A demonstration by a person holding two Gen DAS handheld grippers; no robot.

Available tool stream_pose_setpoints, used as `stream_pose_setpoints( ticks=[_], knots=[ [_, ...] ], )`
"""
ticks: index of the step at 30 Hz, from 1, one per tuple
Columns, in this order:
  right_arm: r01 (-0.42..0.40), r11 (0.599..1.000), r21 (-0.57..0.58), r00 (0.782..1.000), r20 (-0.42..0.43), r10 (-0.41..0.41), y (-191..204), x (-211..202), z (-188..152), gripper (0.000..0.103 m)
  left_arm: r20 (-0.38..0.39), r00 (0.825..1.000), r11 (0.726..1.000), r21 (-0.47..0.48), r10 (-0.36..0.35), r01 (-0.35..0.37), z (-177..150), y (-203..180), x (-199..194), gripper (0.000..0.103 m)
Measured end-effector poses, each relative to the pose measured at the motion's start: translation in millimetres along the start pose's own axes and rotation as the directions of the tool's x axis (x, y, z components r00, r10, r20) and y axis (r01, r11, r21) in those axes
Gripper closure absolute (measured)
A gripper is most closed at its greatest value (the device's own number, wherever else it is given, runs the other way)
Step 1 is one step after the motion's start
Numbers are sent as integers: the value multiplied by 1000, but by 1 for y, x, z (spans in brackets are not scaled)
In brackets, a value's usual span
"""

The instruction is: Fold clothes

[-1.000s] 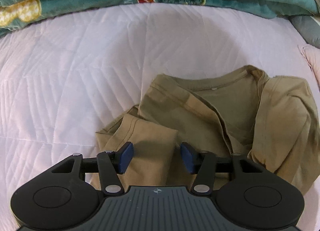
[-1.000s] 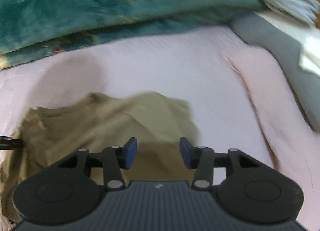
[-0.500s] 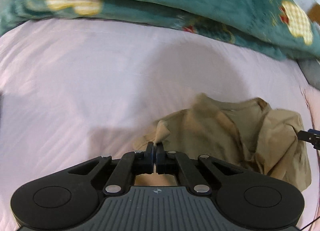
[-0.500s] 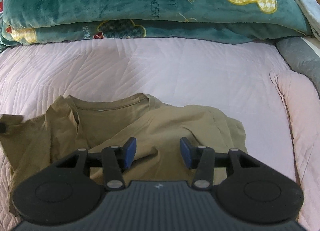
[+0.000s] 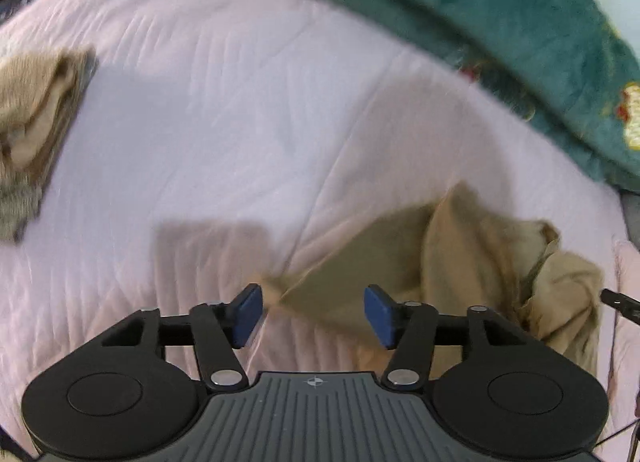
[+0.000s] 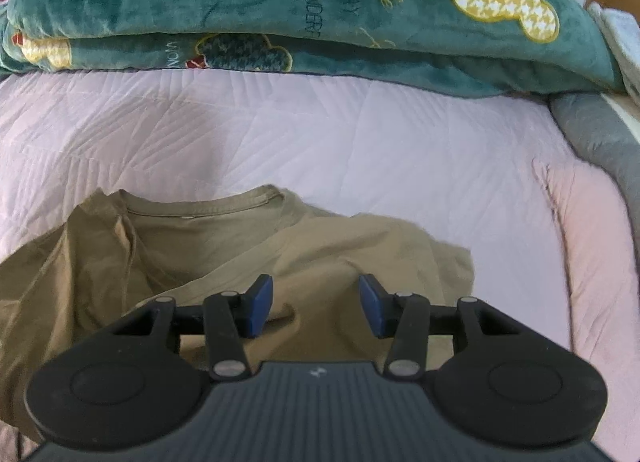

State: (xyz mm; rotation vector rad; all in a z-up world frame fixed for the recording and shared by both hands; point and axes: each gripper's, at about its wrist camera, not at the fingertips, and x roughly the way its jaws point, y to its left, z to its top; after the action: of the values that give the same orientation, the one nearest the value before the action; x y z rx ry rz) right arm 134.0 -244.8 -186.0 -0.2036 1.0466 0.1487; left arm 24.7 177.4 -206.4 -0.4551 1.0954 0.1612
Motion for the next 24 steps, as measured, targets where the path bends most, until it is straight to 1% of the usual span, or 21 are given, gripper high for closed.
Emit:
stream_pose_setpoints(
  ticks=[1, 3, 4, 6, 9, 11, 13, 15, 17, 18, 19, 21, 22, 24],
  knots=[
    [5, 1000, -4, 1000, 1, -5, -3, 2, 2, 54, 9, 1000, 999, 32, -23, 22, 5, -10, 0, 42],
    [11, 1000, -20, 1000, -6, -11, -12, 10, 9, 54, 27, 999, 991, 128, -44, 41, 17, -36, 9, 42],
    [7, 1000, -29, 1000, -13, -7, -16, 15, 13, 54, 30, 998, 984, 172, -54, 48, 24, -50, 18, 42],
    [-4, 998, -56, 1000, -23, 2, -22, 26, 19, 54, 16, 997, 973, 221, -77, 72, 34, -75, 40, 42],
    [-10, 996, -94, 999, -39, 7, -30, 44, 27, 54, -35, 993, 965, 233, -113, 118, 40, -103, 75, 42],
    [-11, 994, -113, 999, -48, 6, -36, 56, 31, 54, -56, 993, 965, 236, -107, 117, 45, -119, 96, 42],
    [-12, 991, -132, 998, -58, 4, -42, 68, 34, 54, -66, 993, 963, 245, -95, 109, 48, -130, 107, 42],
    [-10, 989, -145, 997, -76, -1, -50, 83, 34, 49, -69, 993, 961, 253, -95, 109, 47, -137, 110, 42],
    [-39, 990, -138, 994, -108, 25, -58, 96, 33, 48, -74, 993, 961, 257, -88, 105, 49, -142, 115, 42],
    [-70, 990, -123, 991, -119, 56, -62, 100, 31, 50, -78, 993, 961, 257, -84, 101, 50, -144, 117, 42],
    [-101, 989, -107, 988, -129, 87, -65, 104, 30, 53, -85, 993, 962, 255, -80, 100, 51, -144, 118, 42],
    [-159, 986, -49, 980, -124, 152, -74, 103, 26, 84, -92, 993, 963, 250, -76, 97, 52, -142, 118, 42],
    [-173, 984, -35, 978, -124, 167, -77, 100, 24, 96, -94, 993, 964, 247, -75, 96, 53, -142, 118, 42],
    [-189, 981, -34, 979, -88, 186, -82, 86, 19, 96, -97, 993, 966, 241, -73, 94, 53, -140, 116, 42]
  ],
)
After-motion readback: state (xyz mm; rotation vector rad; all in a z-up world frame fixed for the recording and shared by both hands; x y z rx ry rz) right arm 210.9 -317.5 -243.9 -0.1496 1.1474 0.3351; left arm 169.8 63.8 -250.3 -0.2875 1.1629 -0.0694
